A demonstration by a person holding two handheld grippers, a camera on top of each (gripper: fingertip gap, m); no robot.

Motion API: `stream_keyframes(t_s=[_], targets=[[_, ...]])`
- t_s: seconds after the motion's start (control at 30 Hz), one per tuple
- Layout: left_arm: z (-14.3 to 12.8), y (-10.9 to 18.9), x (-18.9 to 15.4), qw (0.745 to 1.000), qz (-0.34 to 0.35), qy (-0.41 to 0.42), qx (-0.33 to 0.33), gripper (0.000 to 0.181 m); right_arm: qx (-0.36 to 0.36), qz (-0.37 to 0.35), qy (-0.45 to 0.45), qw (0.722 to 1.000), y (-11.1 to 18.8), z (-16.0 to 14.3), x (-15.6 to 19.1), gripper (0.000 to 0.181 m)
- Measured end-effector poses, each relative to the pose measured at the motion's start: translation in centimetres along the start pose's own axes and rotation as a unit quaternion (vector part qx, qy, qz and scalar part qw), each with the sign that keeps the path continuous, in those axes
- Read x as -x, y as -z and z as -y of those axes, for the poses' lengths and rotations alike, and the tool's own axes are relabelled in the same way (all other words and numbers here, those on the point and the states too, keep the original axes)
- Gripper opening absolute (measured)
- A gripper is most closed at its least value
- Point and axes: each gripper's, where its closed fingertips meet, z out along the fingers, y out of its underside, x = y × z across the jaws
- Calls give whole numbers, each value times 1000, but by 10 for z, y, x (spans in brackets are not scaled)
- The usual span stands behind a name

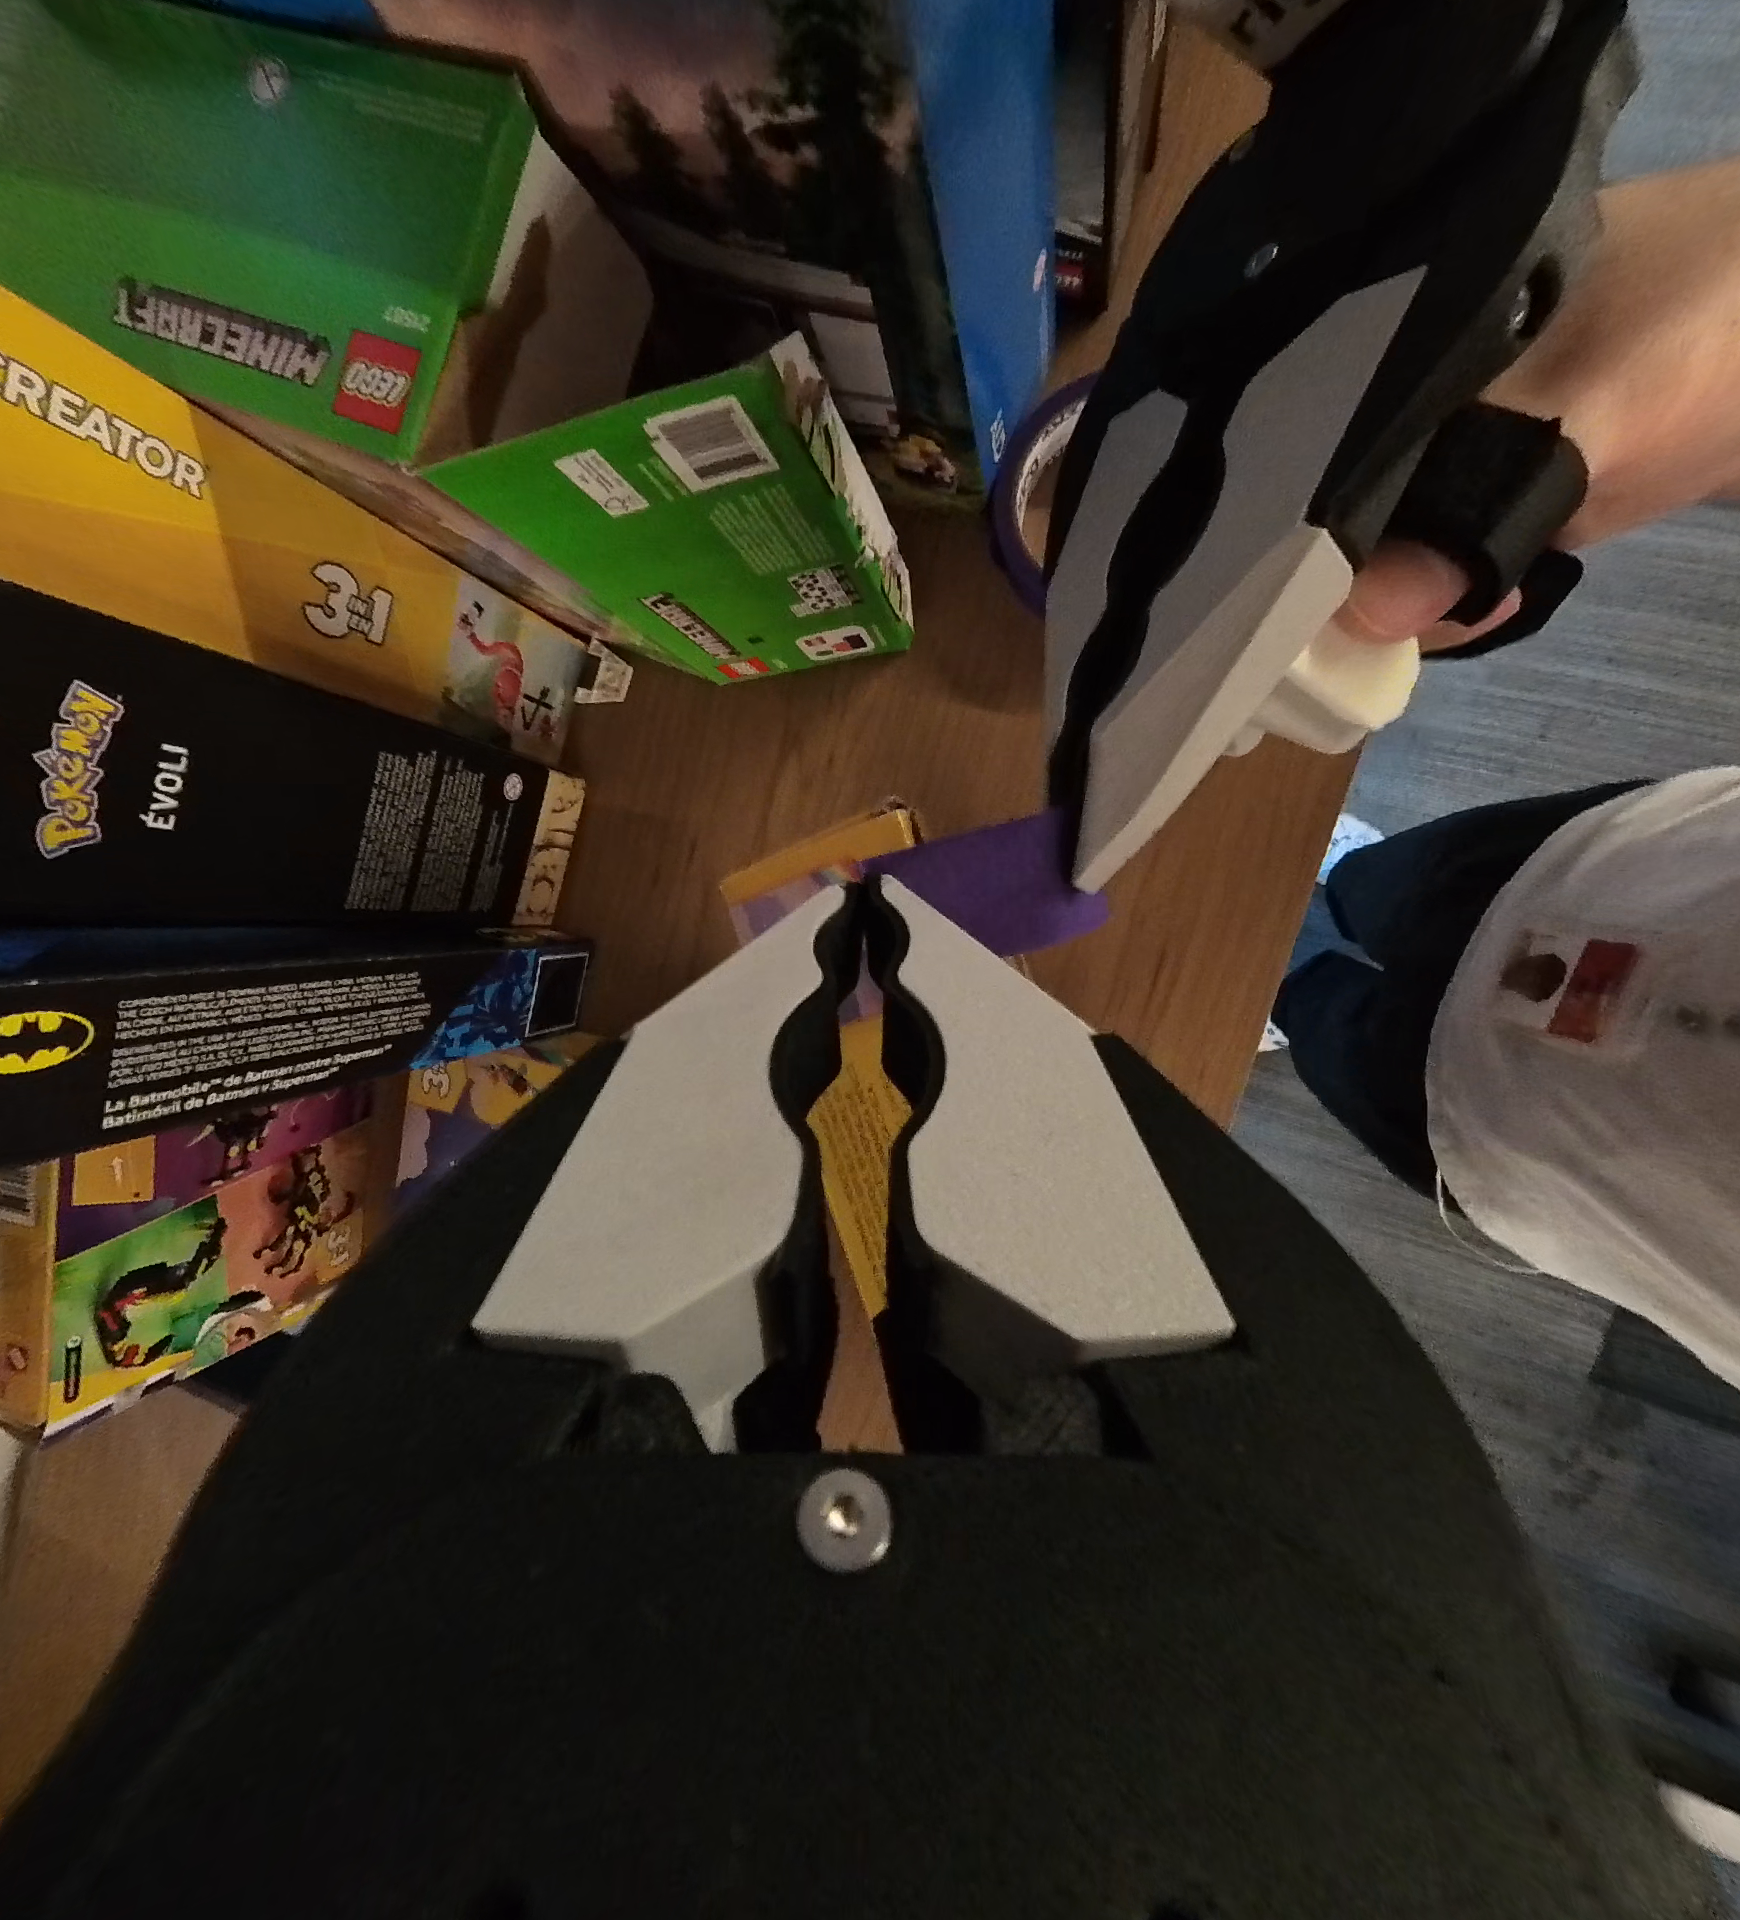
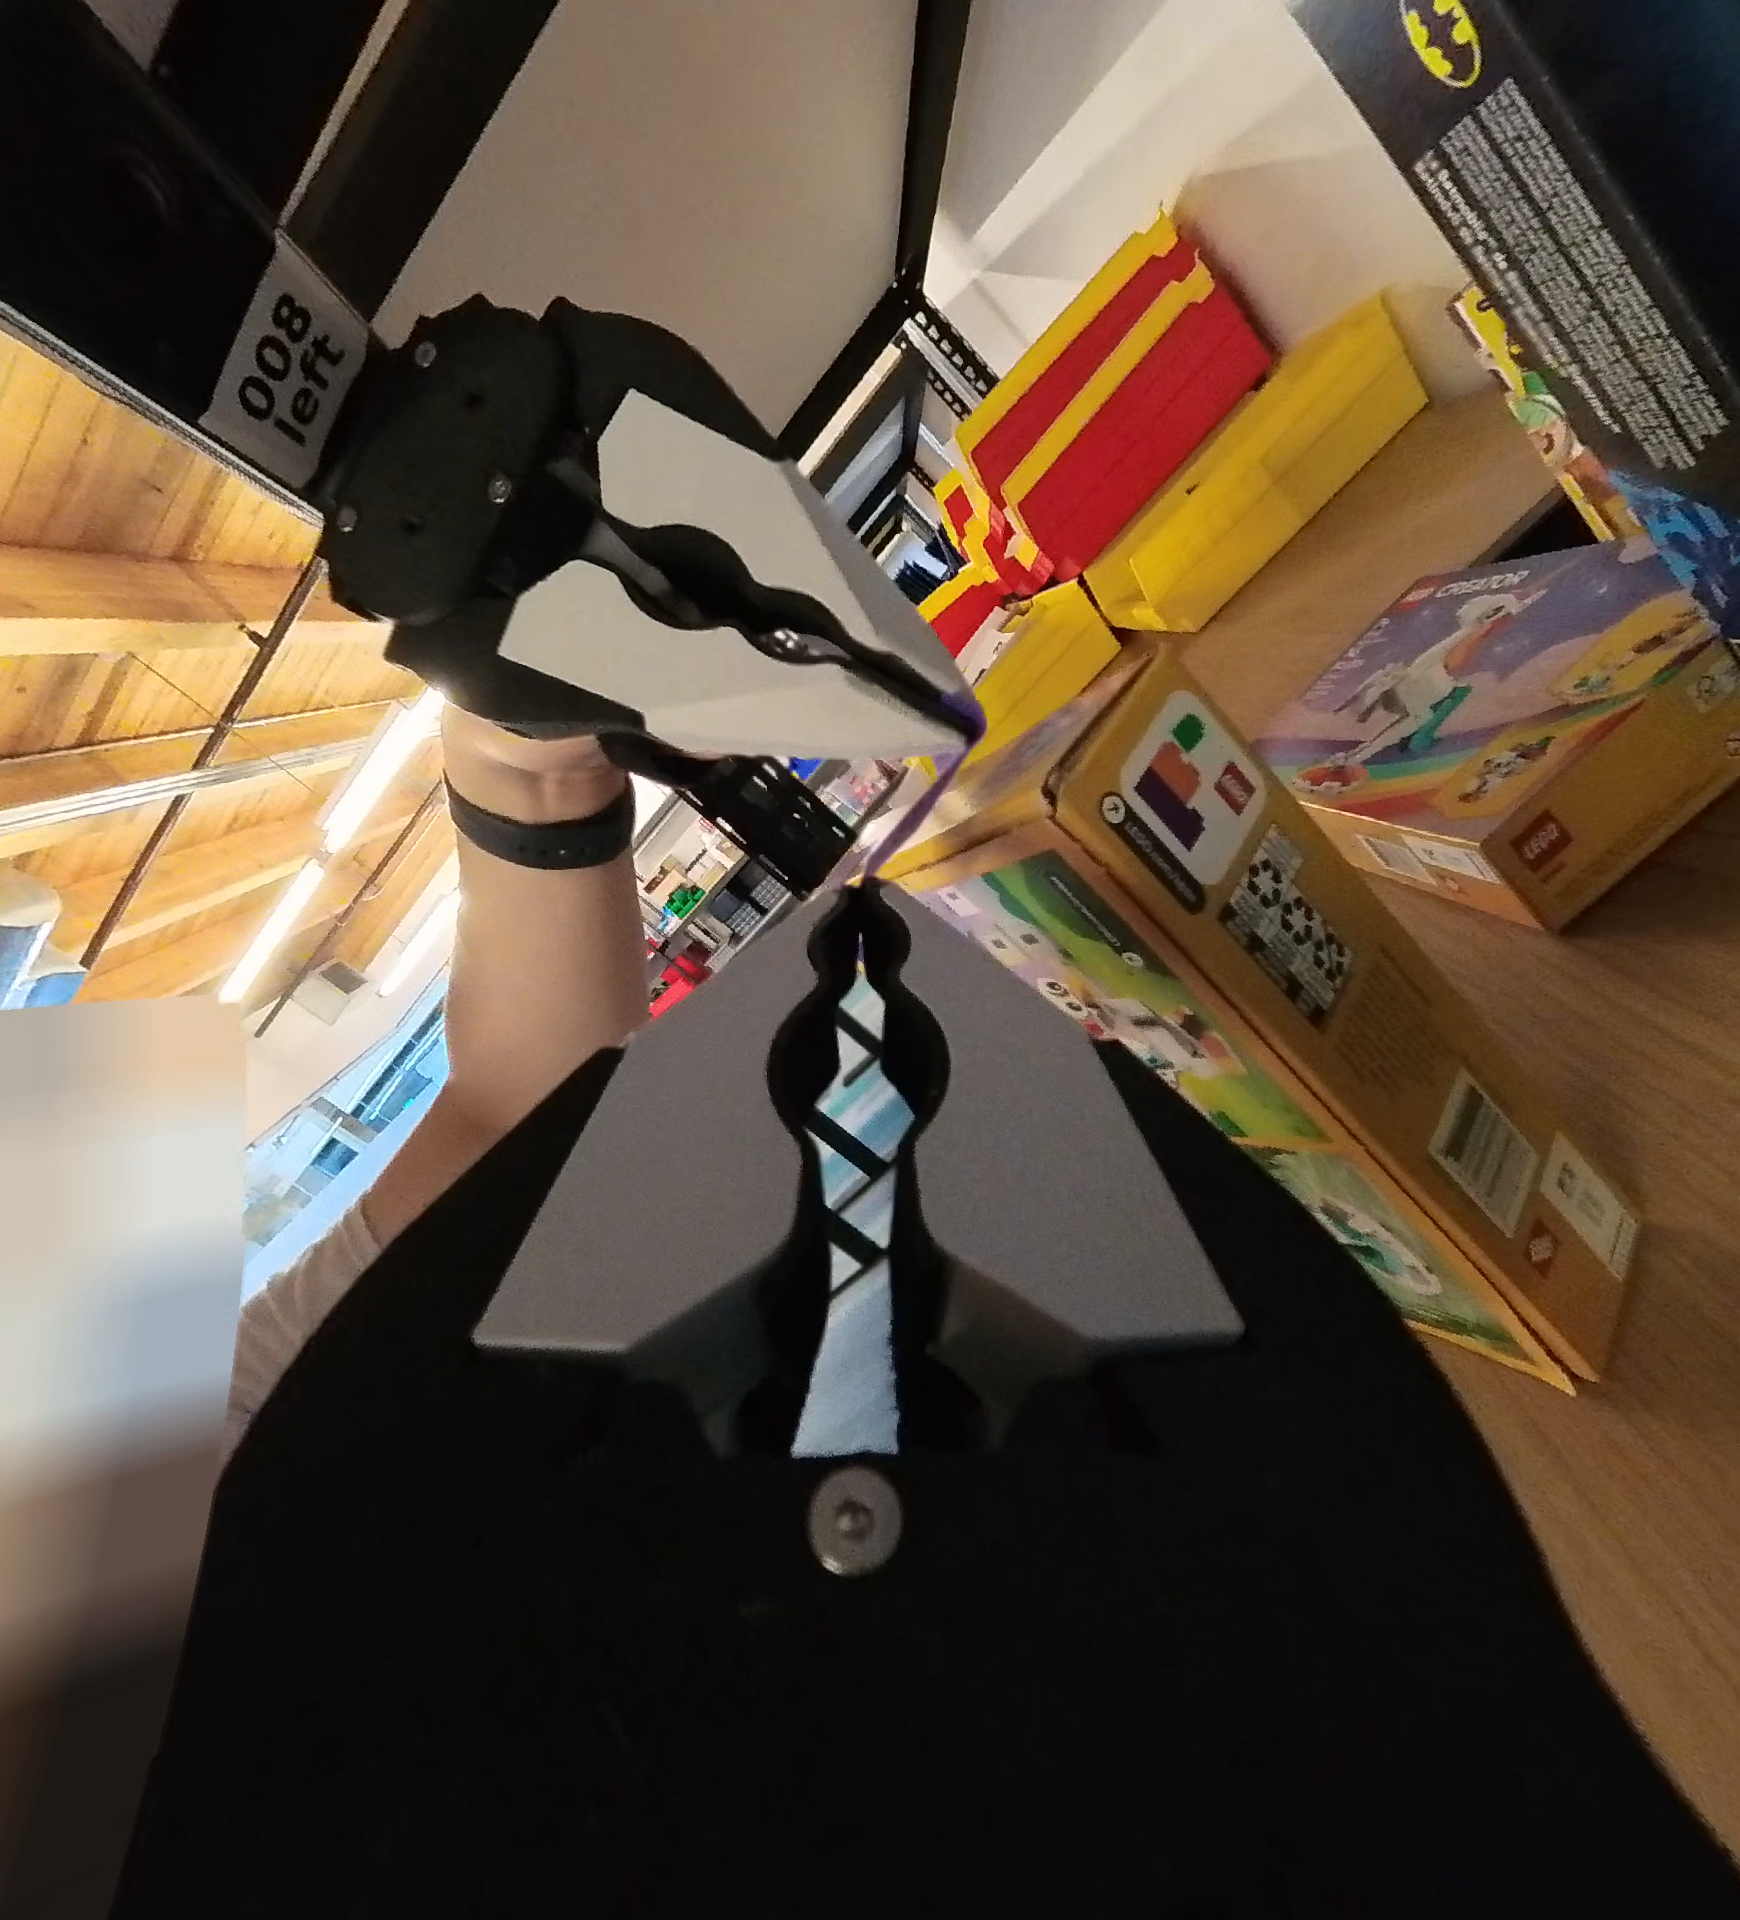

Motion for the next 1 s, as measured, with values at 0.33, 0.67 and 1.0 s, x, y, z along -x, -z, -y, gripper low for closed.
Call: stream_keyframes(t_s=[0.33,0.67,1.0], targets=[[-7,-11,-1,999,21,-30,14,0,8,-3,3,1000,1,-8,-10,0],[-6,-10,1,993,93,-53,-49,0,-1,6,-4,1000,1,-9,-14,0],[-5,-10,2,986,140,-73,-49,0,0,8,-7,1000,1,-7,-13,0]])
